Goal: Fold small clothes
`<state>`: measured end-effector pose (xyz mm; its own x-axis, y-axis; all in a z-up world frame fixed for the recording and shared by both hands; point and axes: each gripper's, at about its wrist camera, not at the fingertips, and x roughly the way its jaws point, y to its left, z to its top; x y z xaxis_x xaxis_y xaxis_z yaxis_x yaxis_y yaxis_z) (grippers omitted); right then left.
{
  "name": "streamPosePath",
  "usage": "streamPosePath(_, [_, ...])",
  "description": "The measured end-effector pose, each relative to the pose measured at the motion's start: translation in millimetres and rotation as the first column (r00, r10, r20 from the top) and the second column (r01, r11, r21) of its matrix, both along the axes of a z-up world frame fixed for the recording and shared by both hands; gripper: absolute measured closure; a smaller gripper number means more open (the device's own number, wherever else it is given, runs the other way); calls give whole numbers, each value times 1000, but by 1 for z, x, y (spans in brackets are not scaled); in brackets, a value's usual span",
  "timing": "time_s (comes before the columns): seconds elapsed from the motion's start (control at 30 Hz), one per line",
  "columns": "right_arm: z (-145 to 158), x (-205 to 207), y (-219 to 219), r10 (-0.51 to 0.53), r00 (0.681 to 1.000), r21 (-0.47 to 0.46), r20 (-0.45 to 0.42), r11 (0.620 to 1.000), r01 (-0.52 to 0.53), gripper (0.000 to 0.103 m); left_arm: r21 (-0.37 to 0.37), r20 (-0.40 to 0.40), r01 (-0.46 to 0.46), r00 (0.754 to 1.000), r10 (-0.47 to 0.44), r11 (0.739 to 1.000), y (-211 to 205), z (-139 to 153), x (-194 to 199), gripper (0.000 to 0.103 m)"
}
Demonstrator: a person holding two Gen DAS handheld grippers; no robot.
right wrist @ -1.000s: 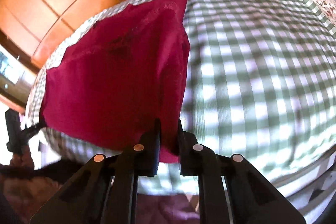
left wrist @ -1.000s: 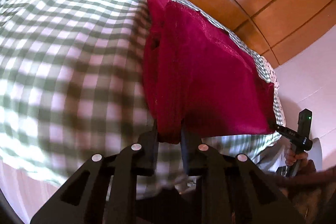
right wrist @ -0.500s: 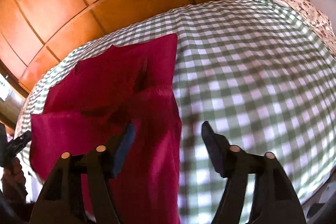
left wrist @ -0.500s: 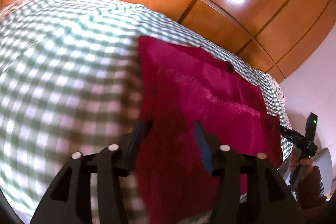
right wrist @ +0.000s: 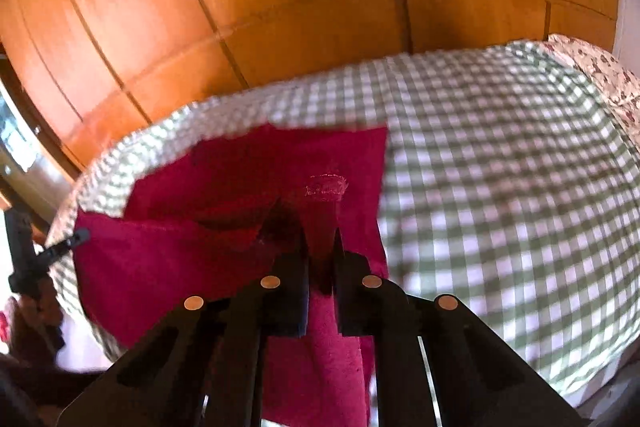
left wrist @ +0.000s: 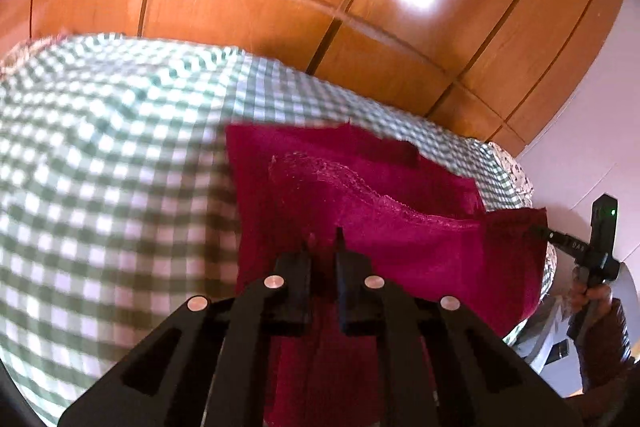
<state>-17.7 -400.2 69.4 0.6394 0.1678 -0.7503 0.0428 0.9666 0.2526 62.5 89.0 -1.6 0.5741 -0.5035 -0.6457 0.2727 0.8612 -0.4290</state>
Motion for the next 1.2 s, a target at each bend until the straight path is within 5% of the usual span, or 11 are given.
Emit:
streamPosePath(0.37, [-4, 131, -14, -137, 990, -44, 35, 989, 139, 98, 90, 51, -124, 991, 120, 988, -18, 19, 112, 96])
streamPosePath(0.7, [-86, 198, -12, -187, 976, -141, -109, 975, 171, 97, 295, -106, -160, 974, 198, 942, -42, -57, 189, 91])
streamPosePath(0.73, [-91, 198, -11, -189, 975, -150, -117, 974, 171, 86, 300, -115, -158, 973, 200, 941, -43, -60, 190, 89])
streamPosePath(0.8, [-93, 195, -13, -210, 970, -172, -118, 967, 189, 62, 316, -112, -194, 964, 240, 929, -40, -58, 188, 68])
streamPosePath(0.83, [-89, 189, -14, -216, 971, -164, -100, 966, 198, 50, 315, -104, -206, 963, 249, 927, -37, -53, 185, 67])
streamPosePath(0.97, [-56, 156, -2, -193, 981, -145, 14, 971, 193, 46, 294, -6, -224, 972, 236, 929, -33, -25, 151, 69])
streamPosePath(1.07, [-43, 122, 22, -84, 996, -95, 43, 992, 88, 46, 273, 57, -179, 984, 169, 945, -39, -13, 111, 69])
streamPosePath(1.2, [-56, 84, 63, 58, 998, -96, 12, 994, -57, 46, 329, 16, -139, 990, 142, 934, -43, -37, 76, 69])
